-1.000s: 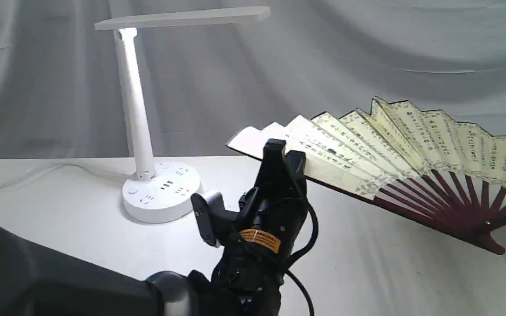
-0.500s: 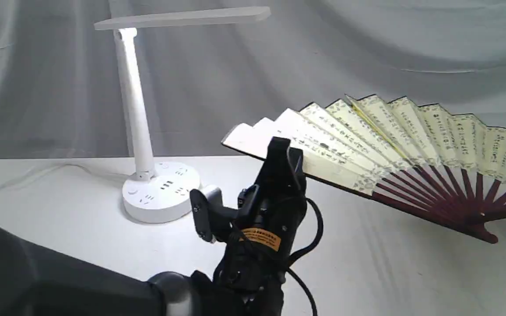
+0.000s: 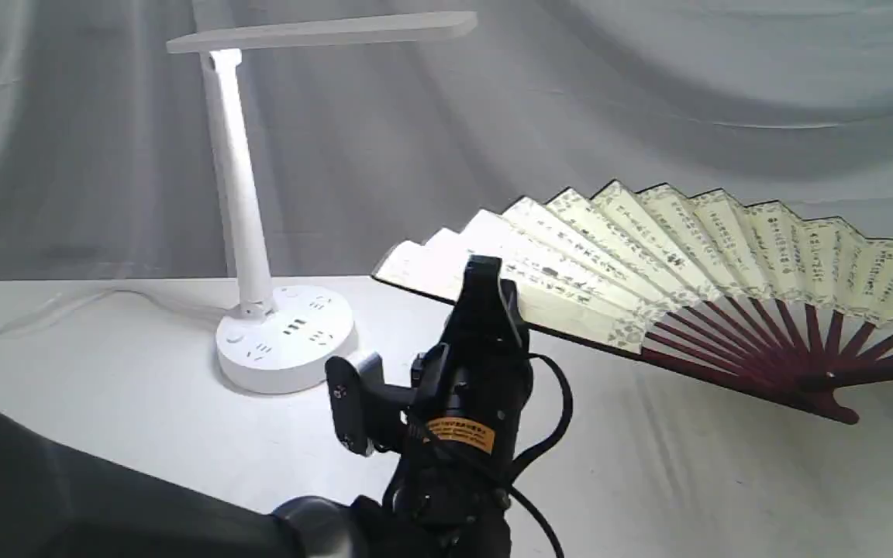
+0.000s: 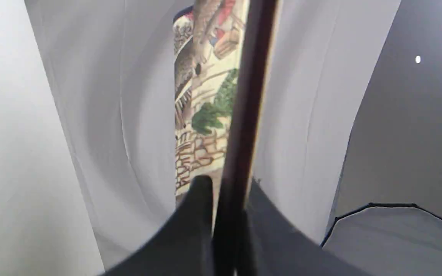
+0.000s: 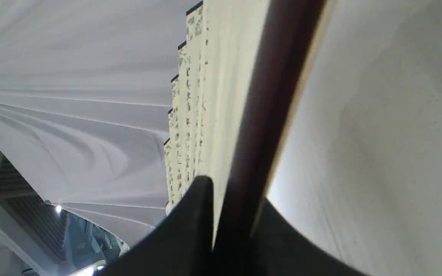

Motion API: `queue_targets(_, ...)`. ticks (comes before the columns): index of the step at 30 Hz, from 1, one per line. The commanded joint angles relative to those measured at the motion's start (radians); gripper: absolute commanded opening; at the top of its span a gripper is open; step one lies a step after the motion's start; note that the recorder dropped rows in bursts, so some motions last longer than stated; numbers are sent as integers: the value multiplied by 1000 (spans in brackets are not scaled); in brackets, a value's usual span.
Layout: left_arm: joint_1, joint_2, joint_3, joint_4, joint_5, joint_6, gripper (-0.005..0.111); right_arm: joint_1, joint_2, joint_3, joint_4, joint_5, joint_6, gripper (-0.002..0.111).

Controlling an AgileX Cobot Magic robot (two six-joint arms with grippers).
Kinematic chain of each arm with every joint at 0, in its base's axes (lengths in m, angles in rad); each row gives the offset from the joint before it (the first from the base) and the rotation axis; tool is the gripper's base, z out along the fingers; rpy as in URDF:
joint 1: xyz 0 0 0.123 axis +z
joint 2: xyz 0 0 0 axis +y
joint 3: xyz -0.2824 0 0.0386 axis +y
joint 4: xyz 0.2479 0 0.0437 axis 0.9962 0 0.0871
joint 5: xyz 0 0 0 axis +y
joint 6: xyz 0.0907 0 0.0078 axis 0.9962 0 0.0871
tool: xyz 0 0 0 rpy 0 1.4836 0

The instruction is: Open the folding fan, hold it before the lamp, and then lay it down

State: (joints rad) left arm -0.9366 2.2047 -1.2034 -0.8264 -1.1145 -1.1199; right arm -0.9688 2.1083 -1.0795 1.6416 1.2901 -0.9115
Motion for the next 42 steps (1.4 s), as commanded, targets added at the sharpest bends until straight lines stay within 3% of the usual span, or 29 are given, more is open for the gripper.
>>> queue_targets(1, 9, -17, -12, -83, -107, -27, 0, -22, -9, 2, -20, -69, -63, 0)
queue_targets(21, -10, -17, -12, -217, -107, -79, 0, 27, -9, 2, 26, -69, -75, 0)
queue_targets(31, -7, -24, -5, -269, -107, -83, 0, 110, -9, 2, 47, -69, -87, 0)
queue_targets(42, 31, -107, 204, -201, -107, -60, 0, 147, -9, 2, 47, -69, -87, 0)
